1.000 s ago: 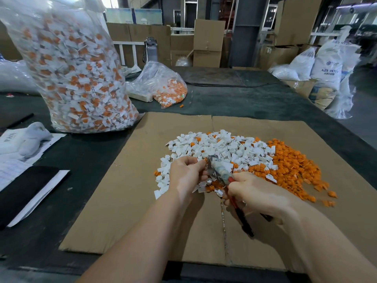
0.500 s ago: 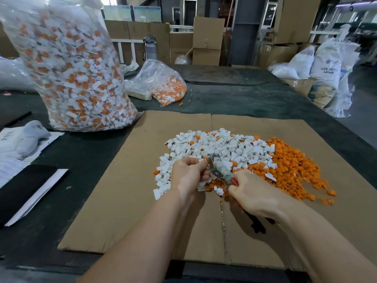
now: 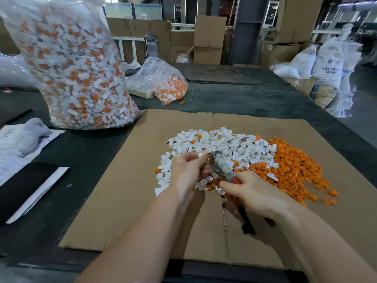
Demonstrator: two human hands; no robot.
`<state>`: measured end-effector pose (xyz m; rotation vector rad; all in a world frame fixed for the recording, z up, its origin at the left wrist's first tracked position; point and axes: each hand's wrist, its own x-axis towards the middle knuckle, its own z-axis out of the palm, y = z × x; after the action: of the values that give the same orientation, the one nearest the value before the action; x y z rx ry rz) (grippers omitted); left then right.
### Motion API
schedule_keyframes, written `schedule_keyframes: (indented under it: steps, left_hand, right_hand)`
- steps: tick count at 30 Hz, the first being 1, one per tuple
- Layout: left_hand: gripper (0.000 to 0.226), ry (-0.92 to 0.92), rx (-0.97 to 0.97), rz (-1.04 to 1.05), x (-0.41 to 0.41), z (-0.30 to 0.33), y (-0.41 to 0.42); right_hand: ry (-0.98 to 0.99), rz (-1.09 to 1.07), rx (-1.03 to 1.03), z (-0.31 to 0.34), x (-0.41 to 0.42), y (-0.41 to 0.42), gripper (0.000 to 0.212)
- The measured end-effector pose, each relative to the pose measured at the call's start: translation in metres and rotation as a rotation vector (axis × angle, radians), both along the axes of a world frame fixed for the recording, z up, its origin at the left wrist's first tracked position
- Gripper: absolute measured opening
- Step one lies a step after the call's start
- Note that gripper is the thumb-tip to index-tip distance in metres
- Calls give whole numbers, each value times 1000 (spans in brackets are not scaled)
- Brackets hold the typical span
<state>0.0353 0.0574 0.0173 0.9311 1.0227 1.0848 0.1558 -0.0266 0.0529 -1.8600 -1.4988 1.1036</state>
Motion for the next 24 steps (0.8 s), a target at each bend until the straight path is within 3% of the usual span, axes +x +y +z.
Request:
schedule_keyframes:
  steps: [3, 12, 14, 20, 24]
  left_hand:
    - [12, -32, 5, -1, -2, -1, -2]
    - [4, -46, -24, -18, -4, -6, -1]
    - [5, 6, 17, -24, -5, -6, -2]
    - [13, 177, 174, -66, -11, -4, -8]
    - [7, 302, 258, -83, -13, -2, -8]
  right_hand:
    - [280, -82, -106, 5, -2, -4, 22]
    - [250, -94, -104, 4, 0, -6, 27]
    - [91, -91, -25, 2, 2, -5, 32]
    - [-726, -287, 307, -23, 20, 9, 36]
    - [-966, -369, 339, -40, 37, 19, 54]
